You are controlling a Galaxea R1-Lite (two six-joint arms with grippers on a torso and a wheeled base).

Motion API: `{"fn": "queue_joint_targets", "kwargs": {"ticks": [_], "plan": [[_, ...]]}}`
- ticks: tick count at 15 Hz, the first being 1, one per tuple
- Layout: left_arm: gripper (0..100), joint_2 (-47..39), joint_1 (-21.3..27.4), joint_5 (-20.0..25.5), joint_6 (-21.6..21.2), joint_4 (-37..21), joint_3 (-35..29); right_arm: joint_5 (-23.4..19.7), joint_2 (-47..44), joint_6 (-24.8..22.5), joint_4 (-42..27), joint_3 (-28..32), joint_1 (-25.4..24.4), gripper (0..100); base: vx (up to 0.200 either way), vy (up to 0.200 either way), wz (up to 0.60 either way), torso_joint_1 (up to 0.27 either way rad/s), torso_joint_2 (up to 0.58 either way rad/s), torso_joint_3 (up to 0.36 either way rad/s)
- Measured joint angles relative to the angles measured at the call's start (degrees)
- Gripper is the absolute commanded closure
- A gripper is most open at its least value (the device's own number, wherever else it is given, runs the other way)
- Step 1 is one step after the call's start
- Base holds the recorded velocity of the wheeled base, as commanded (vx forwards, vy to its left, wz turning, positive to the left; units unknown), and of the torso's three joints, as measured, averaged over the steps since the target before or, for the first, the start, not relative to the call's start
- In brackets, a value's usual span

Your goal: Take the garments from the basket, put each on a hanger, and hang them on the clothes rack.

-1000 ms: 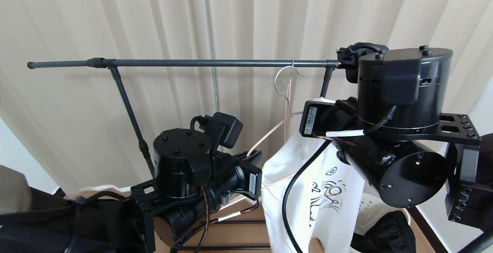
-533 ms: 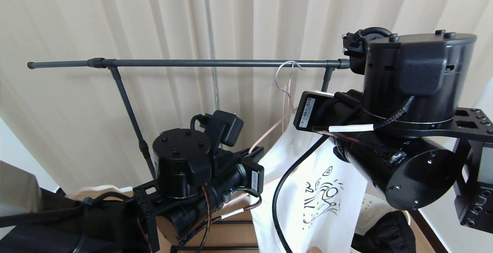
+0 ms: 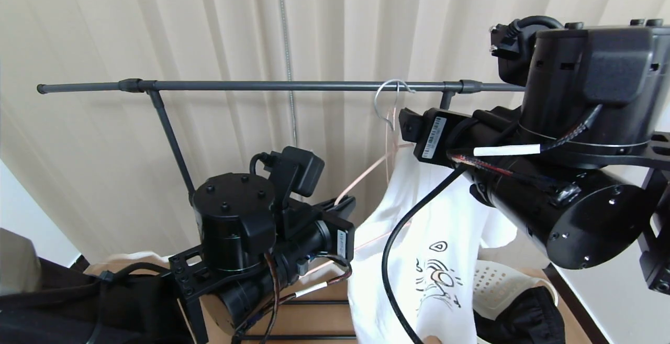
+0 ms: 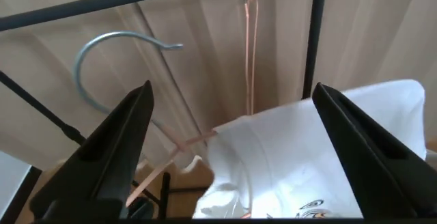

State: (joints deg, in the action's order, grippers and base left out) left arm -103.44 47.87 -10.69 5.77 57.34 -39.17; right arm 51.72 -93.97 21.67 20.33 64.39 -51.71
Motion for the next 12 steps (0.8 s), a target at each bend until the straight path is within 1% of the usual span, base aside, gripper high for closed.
{"fn": "queue_joint_targets", "kwargs": {"ticks": [2,5,6,7,8,9,10,12], "plan": [[100,0.99,-0.06,0.07,0.06,0.32,0.76,-0.02,1.00,-0.74,0.02,-0.11,1.69,0,0.000,0.000,0.00,0.000,0.00,0.000],[100,1.58,-0.38,0.07,0.02,0.44,1.02,-0.24,1.83,-1.56,-0.33,-0.83,2.22,0,0.000,0.000,0.00,0.000,0.00,0.000],[100,1.73,-0.52,0.07,-0.02,0.40,1.30,-0.46,2.35,-2.52,-0.39,-1.52,2.49,0,0.000,0.000,0.00,0.000,0.00,0.000],[100,1.95,-1.01,0.13,-0.18,0.29,1.71,-1.83,3.12,-4.05,-0.30,-2.90,2.68,0,0.000,0.000,0.00,0.000,0.00,0.000],[100,2.15,-1.44,0.22,-0.35,0.35,1.99,-4.00,3.97,-5.14,-0.20,-4.14,2.90,0,0.000,0.000,0.00,0.000,0.00,0.000],[100,2.36,-2.07,0.35,-0.41,0.43,2.40,-7.12,5.18,-6.13,-0.24,-5.49,3.15,0,0.000,0.000,0.00,0.000,0.00,0.000],[100,2.58,-2.76,0.60,-0.44,0.38,3.06,-11.41,6.81,-7.56,-0.55,-7.17,3.67,0,0.000,0.000,0.00,0.000,0.00,0.000],[100,2.89,-4.11,1.56,-1.10,0.49,3.95,-17.81,10.29,-11.53,-0.83,-10.37,5.38,0,0.000,0.000,0.00,0.000,0.00,0.000]]}}
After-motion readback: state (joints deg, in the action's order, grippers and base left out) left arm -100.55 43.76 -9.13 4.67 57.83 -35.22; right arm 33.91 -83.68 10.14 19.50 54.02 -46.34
